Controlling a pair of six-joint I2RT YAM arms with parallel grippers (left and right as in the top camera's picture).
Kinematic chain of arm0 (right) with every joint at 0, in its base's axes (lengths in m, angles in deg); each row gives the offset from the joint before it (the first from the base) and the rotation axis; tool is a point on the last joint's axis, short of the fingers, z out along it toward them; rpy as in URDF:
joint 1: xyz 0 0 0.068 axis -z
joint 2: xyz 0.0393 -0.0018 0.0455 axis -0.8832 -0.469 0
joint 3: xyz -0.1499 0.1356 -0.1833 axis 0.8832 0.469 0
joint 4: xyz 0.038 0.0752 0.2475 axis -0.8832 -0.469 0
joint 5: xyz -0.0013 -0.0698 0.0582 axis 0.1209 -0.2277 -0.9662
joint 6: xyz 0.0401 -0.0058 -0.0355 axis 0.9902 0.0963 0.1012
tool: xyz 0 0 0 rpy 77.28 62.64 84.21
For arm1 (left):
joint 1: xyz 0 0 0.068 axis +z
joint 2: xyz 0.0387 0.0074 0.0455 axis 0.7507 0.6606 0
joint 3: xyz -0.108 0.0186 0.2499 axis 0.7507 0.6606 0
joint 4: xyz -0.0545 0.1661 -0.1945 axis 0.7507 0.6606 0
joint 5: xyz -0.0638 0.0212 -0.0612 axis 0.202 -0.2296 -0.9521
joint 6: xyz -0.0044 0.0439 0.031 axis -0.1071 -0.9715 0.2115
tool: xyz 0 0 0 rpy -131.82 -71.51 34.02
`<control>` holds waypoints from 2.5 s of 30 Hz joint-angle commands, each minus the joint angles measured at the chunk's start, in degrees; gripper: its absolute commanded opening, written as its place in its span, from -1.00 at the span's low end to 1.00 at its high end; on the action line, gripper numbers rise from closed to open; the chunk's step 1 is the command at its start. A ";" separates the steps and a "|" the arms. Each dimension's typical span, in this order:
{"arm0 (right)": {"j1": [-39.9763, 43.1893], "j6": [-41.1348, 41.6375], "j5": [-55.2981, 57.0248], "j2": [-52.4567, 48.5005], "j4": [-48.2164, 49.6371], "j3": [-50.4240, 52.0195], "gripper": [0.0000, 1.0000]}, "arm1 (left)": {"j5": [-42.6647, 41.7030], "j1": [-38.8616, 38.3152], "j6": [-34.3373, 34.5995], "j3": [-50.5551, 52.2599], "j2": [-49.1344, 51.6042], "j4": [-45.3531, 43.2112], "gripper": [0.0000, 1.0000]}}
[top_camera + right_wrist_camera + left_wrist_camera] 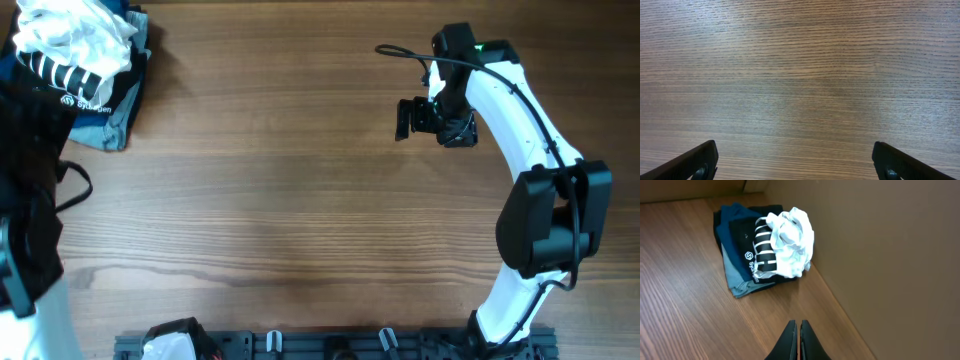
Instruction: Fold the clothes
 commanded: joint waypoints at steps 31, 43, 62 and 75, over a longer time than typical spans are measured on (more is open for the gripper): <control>-0.13 -0.70 3.63 -0.74 11.23 -0.39 0.99 | -1.38 -0.26 -12.02 -0.31 -21.29 13.84 -0.58; -0.13 -0.68 3.58 -0.74 21.49 -0.37 0.99 | -1.51 -17.92 -24.96 -0.26 -20.06 13.92 -0.28; -0.13 -0.66 3.58 -0.74 22.73 -0.37 0.99 | 1.42 -21.24 -24.87 -0.26 -20.06 16.79 1.00; -0.13 -0.68 3.58 -0.74 22.73 -0.37 0.99 | -8.00 -21.27 -24.87 -0.26 -19.98 17.14 0.99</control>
